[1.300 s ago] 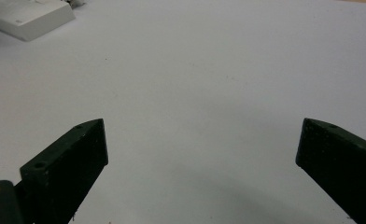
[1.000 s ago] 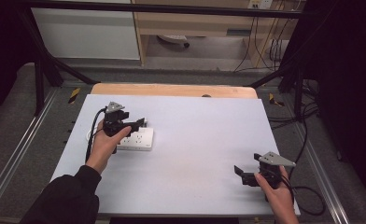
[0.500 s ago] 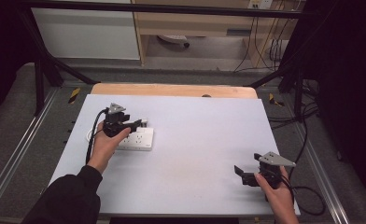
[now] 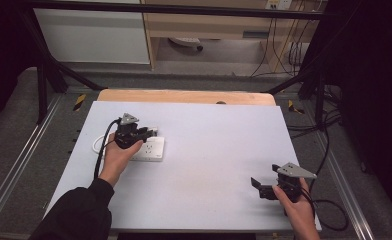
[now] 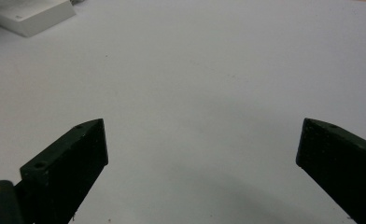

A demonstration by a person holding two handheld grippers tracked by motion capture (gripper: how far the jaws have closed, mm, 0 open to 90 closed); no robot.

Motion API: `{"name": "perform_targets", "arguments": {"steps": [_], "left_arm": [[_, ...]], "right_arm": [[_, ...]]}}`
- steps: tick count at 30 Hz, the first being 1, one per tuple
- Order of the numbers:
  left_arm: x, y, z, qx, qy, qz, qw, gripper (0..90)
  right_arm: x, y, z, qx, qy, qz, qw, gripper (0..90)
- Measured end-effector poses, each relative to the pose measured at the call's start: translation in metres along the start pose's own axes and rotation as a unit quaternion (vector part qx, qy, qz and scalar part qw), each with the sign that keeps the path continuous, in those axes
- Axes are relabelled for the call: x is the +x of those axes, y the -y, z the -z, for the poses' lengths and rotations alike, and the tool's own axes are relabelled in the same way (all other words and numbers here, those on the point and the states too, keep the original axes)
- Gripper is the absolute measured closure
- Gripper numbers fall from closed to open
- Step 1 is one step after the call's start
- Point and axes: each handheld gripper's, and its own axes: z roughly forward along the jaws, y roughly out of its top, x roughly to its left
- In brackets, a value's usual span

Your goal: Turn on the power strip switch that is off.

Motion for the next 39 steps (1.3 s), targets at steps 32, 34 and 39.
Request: {"name": "perform_targets", "arguments": {"steps": [32,34,39], "left_arm": [[0.007,0.018,-0.01,0.009,-0.004,0.01,0.9999,90.0],[0.008,0.018,-0.011,0.009,-0.006,0.011,0.9999,90.0],[0.009,0.02,-0.011,0.01,-0.007,0.011,0.9999,90.0]], "right_arm": [[0.001,0.0,0.0,0.002,-0.002,0.005,1.0,2.5],[0.001,0.0,0.0,0.002,-0.002,0.004,1.0,2.5],[0.001,0.0,0.0,0.002,-0.003,0.004,1.0,2.5]]}}
